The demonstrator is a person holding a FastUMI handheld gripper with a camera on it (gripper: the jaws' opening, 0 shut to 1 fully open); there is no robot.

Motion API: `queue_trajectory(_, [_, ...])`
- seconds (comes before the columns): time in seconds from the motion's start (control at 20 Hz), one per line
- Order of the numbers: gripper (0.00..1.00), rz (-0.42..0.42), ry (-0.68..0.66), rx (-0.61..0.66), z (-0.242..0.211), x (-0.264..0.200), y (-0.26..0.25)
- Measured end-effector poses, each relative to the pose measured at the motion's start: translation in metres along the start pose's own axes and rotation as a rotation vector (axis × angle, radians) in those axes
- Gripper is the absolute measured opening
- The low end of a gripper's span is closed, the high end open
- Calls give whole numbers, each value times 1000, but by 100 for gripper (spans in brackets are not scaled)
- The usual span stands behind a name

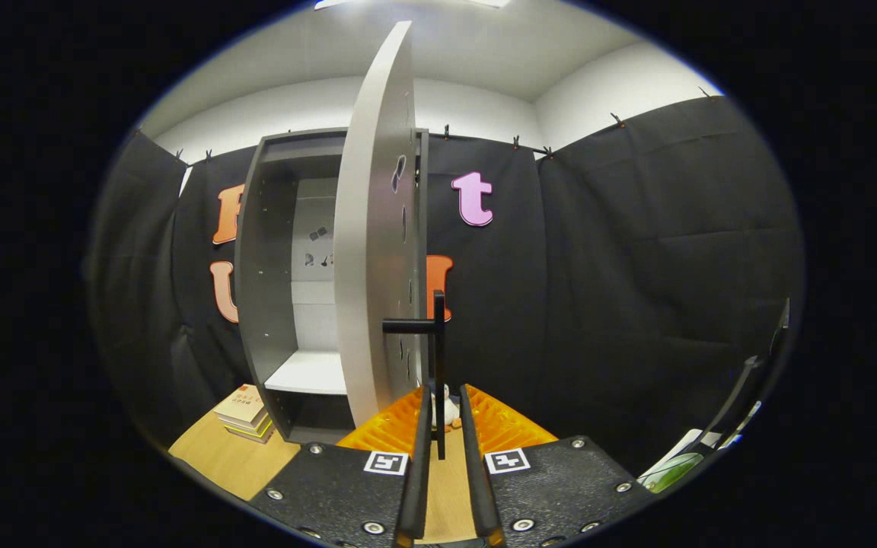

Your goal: Open the shoe cabinet door, grab the shoes and put them into the shoe cabinet, then close the shoe cabinet door.

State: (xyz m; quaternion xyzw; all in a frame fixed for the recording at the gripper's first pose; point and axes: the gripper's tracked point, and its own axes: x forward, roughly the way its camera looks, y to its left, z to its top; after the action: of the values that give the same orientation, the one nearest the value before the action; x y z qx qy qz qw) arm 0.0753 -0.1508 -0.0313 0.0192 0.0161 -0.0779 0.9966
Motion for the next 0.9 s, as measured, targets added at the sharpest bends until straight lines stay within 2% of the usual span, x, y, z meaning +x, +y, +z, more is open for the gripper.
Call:
queue_trajectory(0.6, [46, -51, -27, -42, 10, -27, -31])
queue_trajectory(0.75, [49, -84, -38, -51, 11, -32, -44])
queue_trajectory(0.9, [50, -81, -38, -35, 13, -41, -48])
